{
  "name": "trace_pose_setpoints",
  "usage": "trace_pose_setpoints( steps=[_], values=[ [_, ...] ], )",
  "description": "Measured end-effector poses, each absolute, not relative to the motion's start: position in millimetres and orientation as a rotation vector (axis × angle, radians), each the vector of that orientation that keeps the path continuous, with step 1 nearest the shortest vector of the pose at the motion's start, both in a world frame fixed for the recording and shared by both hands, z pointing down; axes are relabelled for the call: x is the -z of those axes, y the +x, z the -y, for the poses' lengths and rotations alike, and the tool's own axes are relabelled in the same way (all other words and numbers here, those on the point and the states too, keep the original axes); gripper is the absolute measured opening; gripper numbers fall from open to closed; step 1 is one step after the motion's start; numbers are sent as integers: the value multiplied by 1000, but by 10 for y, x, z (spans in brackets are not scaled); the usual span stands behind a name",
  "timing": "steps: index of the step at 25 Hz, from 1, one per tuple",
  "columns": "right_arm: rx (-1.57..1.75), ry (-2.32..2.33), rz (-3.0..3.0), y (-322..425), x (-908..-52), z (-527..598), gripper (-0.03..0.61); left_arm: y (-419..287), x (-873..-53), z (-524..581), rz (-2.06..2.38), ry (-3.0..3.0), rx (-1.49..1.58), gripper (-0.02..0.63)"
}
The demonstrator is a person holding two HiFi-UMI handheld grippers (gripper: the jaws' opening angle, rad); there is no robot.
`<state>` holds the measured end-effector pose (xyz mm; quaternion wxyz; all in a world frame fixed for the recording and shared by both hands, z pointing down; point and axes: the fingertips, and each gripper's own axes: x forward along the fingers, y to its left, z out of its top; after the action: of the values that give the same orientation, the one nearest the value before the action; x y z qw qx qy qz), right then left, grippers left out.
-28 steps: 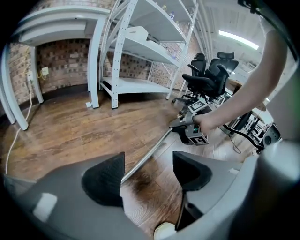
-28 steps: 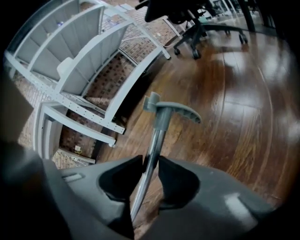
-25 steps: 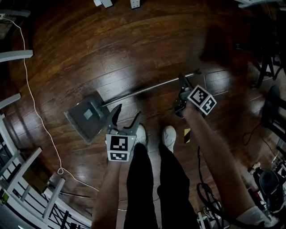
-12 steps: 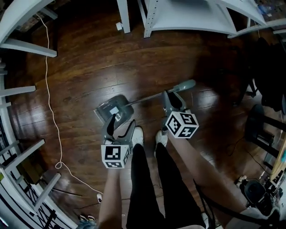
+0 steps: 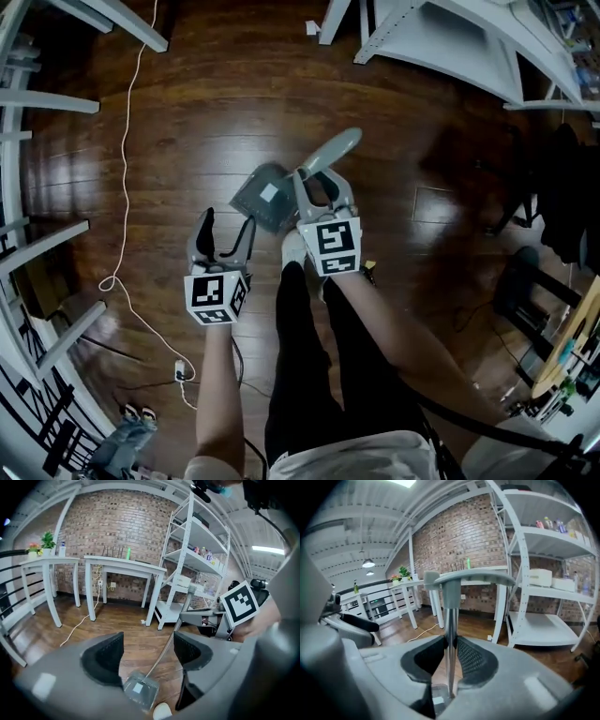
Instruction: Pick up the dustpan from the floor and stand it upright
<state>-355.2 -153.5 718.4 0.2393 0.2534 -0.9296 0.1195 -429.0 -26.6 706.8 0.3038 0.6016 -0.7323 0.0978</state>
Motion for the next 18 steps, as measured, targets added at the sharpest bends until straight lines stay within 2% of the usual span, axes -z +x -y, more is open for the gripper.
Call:
trace_pose_setpoints(
  steps=[7,8,12,13,14,18],
  values=[
    [-260,556,2428,-3678,-7284,1018,69,-4504,-6783,-209,1978,1541,-186,353],
    [-262,532,2407,-3659,-7299,946,84,-4507,-6729,-254,1983,1539,-176,353],
    [-350,347,2334,-3528,-7272,586,237,-4452,-6405,-346,2013,1537,-150,353],
    [-389,281,2318,-3445,-7247,452,319,-4420,-6293,-363,2022,1534,-152,353],
    [-426,233,2294,-3317,-7207,316,356,-4385,-6167,-393,2033,1523,-152,353],
    [-531,241,2305,-2686,-6709,39,356,-4243,-5468,-570,2170,1396,-48,350]
  ],
)
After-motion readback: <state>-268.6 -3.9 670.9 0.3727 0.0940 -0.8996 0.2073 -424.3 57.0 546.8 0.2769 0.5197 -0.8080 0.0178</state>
